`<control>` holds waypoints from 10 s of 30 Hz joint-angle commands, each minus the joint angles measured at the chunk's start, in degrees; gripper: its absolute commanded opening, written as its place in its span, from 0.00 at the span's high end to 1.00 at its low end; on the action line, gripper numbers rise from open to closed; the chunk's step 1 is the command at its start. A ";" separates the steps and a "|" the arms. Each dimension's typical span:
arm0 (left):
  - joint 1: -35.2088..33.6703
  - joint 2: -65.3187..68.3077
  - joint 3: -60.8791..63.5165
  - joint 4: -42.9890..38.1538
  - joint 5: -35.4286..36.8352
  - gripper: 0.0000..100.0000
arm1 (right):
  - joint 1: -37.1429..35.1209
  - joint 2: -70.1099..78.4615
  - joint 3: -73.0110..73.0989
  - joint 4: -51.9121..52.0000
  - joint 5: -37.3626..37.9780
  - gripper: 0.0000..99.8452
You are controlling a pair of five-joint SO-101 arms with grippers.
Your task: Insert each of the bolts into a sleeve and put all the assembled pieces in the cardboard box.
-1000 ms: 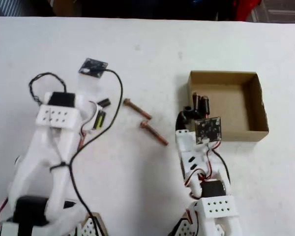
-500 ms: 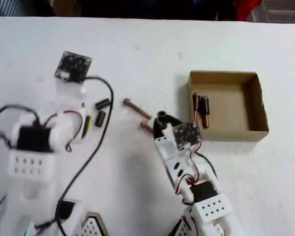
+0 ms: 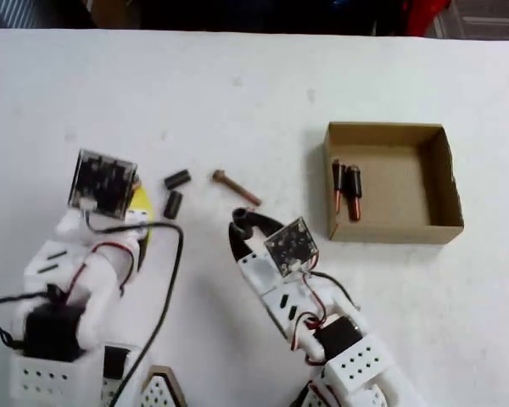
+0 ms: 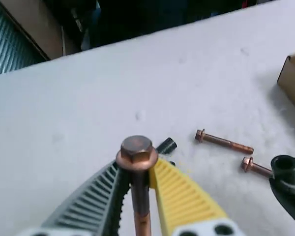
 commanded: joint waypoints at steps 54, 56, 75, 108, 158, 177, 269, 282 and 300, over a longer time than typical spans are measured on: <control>24.04 1.36 3.16 -29.36 15.30 0.98 | -5.05 -0.75 2.02 -17.27 0.00 0.98; 24.13 1.19 4.40 -29.80 14.95 0.98 | -5.05 -0.75 2.02 -17.19 0.00 0.98; 24.04 1.10 4.84 -29.45 14.51 0.98 | -4.97 -0.66 2.02 -17.19 0.09 0.98; 24.04 -4.97 7.56 -27.52 14.42 0.98 | -4.97 -0.66 2.02 -17.19 0.09 0.98; 19.74 -5.23 18.73 -22.15 11.96 0.64 | -4.88 -1.01 2.02 -15.69 0.09 0.98; 4.70 -12.53 6.77 -15.65 11.52 0.65 | -3.65 -1.01 2.02 -15.60 0.09 0.98; -5.32 -28.18 42.81 13.01 6.68 0.98 | 36.97 2.24 -52.04 45.67 0.18 0.98; -5.32 -28.18 42.81 12.92 6.68 0.98 | 44.79 49.45 -76.48 47.60 2.29 0.98; -5.23 -28.18 42.81 12.66 6.59 0.98 | 45.67 99.30 -109.71 55.43 8.53 0.98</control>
